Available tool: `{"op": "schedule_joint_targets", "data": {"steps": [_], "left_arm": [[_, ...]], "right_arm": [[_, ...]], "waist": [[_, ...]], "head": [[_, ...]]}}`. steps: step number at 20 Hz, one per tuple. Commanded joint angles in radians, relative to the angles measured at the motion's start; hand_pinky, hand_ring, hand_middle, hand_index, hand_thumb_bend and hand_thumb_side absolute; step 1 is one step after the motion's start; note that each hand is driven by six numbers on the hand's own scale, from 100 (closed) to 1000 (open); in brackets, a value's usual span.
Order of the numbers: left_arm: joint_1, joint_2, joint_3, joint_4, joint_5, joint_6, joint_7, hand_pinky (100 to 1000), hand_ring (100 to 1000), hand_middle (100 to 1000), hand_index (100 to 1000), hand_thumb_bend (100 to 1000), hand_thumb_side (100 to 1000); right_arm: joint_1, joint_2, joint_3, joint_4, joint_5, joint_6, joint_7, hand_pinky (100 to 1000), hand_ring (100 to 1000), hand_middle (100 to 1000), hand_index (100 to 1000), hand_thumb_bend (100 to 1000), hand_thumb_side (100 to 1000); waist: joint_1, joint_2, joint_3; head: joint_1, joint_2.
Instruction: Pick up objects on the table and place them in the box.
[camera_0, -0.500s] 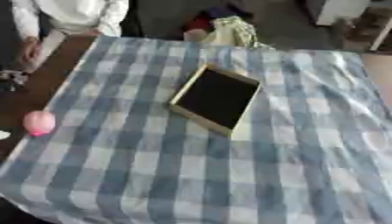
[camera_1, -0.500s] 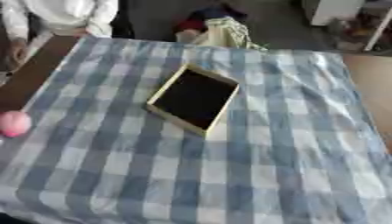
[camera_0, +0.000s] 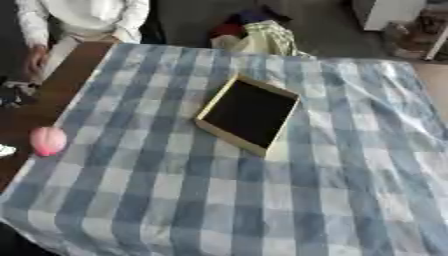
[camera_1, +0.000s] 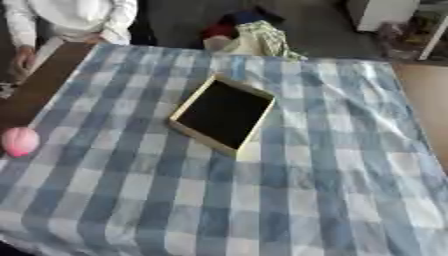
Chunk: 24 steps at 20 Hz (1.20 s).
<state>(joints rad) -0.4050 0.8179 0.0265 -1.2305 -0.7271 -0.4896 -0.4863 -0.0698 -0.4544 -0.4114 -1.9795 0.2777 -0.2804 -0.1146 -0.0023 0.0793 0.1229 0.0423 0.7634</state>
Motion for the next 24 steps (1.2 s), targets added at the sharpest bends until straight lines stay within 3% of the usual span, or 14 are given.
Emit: {"op": "schedule_joint_targets", "data": {"steps": [1, 8, 24], "left_arm": [[-0.017, 0.040, 0.007, -0.019, 0.006, 0.002, -0.007, 747, 851, 825, 934, 419, 198], [-0.043, 0.023, -0.010, 0.016, -0.046, 0.005, -0.009, 748, 855, 827, 937, 461, 216], [-0.081, -0.005, -0.032, 0.069, -0.093, -0.009, -0.015, 747, 855, 830, 939, 452, 224]], "right_arm": [[-0.005, -0.025, -0.003, -0.020, -0.005, 0.003, 0.000, 788, 609, 677, 738, 100, 874], [-0.005, -0.019, -0.003, -0.020, -0.010, 0.003, 0.004, 786, 607, 675, 737, 100, 875], [-0.007, -0.014, -0.003, -0.020, -0.016, 0.003, 0.010, 785, 607, 674, 736, 100, 874]], "waist": [[0.004, -0.010, -0.002], [0.003, -0.005, -0.009], [0.005, -0.003, -0.016]], "head": [[0.003, 0.007], [0.003, 0.007], [0.007, 0.007]]}}
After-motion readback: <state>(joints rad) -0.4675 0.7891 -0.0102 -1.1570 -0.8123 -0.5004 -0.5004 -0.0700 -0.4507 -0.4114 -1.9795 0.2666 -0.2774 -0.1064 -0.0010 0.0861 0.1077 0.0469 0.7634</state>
